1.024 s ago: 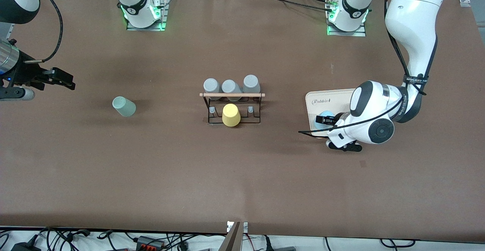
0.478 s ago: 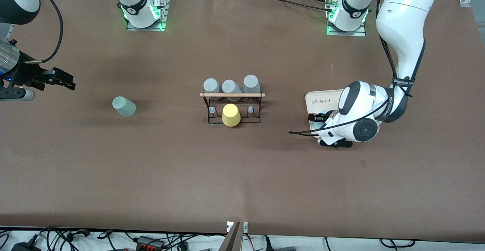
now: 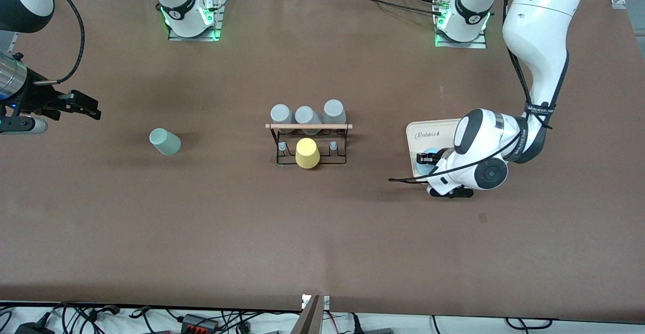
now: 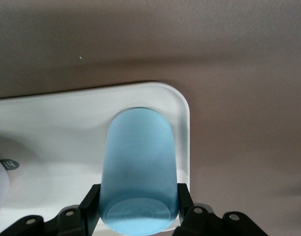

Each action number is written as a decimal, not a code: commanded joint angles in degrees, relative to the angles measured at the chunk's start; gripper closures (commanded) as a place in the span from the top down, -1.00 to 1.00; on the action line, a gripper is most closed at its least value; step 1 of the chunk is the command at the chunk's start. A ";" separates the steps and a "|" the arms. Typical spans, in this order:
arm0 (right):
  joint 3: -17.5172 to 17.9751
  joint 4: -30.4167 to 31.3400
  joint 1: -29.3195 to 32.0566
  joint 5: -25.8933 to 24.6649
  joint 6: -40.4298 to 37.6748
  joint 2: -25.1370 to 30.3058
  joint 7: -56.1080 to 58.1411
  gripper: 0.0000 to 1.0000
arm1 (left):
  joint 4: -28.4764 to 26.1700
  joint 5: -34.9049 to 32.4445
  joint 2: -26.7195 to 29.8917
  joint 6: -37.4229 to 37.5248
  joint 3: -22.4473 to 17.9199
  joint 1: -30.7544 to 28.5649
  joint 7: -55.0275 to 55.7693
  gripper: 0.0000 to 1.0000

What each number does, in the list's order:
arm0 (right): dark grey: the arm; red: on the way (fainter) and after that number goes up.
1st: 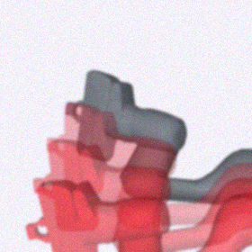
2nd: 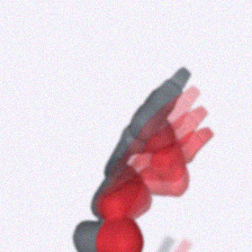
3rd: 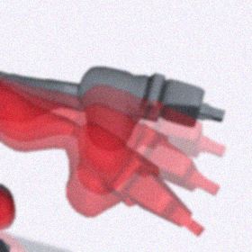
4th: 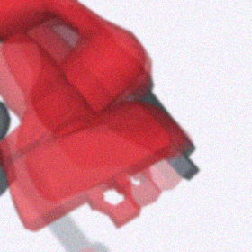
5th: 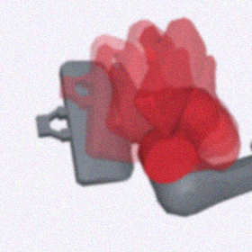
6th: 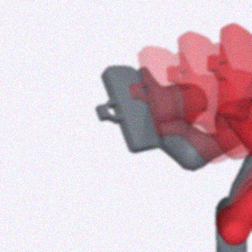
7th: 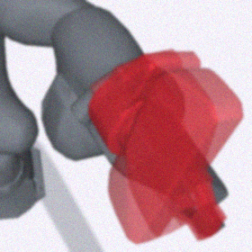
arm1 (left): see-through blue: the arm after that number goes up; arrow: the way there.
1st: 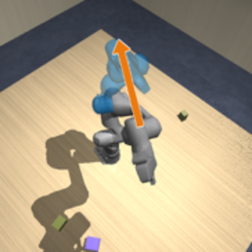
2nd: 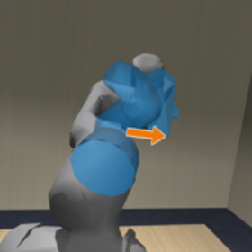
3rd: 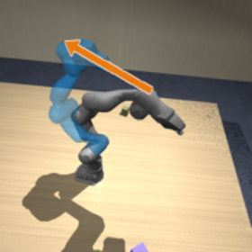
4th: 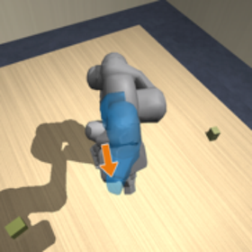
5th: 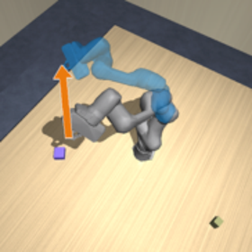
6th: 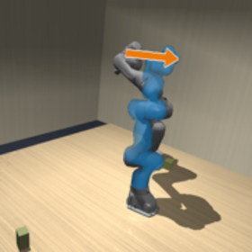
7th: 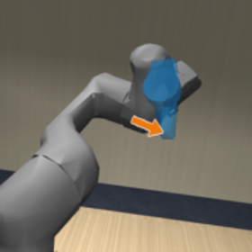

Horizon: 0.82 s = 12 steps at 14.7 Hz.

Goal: Hang scattered cups on rack with three cups
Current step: 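Lift the light blue cup and carry it to the cup rack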

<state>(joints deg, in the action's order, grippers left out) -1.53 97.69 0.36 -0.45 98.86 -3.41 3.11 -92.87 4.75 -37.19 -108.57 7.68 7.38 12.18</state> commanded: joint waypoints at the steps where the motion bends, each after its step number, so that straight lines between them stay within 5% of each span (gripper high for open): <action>1: 0.03 0.83 -0.01 -0.08 0.20 0.42 -0.04 1.00 | 1.63 -0.19 2.03 0.54 0.49 0.09 2.31 -0.92; 6: 0.03 0.84 0.08 -0.08 0.11 0.24 -0.04 1.00 | 16.64 0.17 4.67 16.51 1.11 3.07 6.89 -0.95; 12: 0.03 0.75 0.34 0.01 -0.50 0.24 -0.12 1.00 | 26.48 4.48 0.38 15.58 2.78 12.64 27.54 -0.98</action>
<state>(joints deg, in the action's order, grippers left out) -1.55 98.14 0.47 -0.45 98.72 -3.51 3.11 -73.26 8.28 -32.22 -92.96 10.69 17.52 35.90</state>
